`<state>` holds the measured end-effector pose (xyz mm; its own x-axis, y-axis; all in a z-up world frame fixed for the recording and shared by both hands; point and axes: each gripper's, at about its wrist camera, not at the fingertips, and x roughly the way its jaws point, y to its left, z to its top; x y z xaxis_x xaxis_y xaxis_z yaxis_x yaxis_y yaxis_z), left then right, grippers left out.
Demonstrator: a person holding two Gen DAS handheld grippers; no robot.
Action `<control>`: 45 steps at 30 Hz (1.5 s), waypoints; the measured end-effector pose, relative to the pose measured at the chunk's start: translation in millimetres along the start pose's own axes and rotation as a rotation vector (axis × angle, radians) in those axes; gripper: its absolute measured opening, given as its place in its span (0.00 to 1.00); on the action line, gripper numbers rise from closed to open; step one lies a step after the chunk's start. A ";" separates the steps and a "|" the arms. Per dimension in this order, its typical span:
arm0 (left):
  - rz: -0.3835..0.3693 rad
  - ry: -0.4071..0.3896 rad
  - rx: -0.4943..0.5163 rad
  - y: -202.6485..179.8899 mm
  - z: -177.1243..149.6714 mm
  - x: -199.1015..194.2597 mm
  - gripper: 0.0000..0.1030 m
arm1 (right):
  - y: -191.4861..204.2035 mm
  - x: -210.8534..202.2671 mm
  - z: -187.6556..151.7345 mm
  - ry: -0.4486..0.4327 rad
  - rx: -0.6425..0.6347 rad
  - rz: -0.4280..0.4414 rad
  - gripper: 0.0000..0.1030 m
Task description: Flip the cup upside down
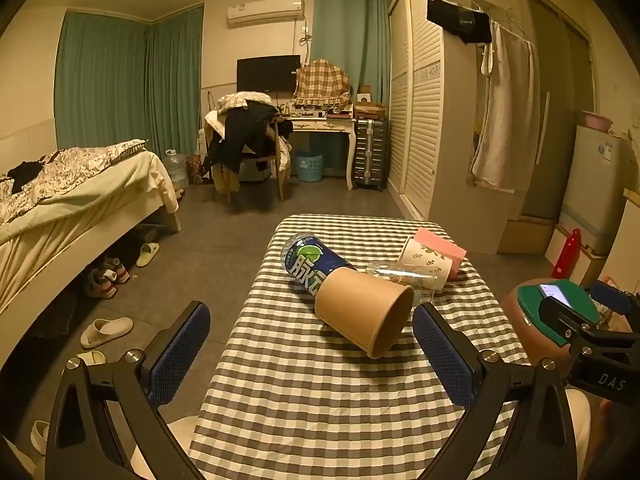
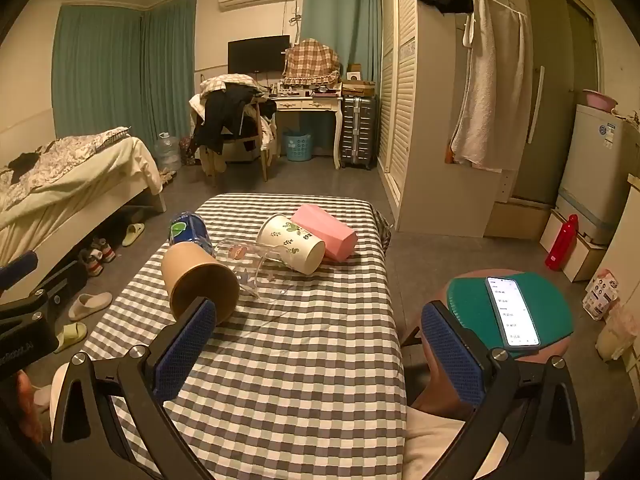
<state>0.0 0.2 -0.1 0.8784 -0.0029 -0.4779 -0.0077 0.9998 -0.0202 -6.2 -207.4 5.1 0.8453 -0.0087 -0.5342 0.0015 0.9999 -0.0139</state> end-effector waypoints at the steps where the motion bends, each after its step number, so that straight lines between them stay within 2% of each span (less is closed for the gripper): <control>1: 0.000 0.001 0.000 0.2 -0.1 0.3 1.00 | 0.1 0.0 -0.1 0.000 -0.001 0.000 1.00; 45: 0.010 -0.001 0.004 9.4 1.2 -4.7 1.00 | 1.9 1.9 -2.2 0.004 -0.003 -0.001 1.00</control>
<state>-3.6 9.7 2.9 0.8789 0.0073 -0.4770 -0.0145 0.9998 -0.0115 -5.8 -205.5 2.2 0.8430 -0.0098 -0.5378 0.0008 0.9999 -0.0169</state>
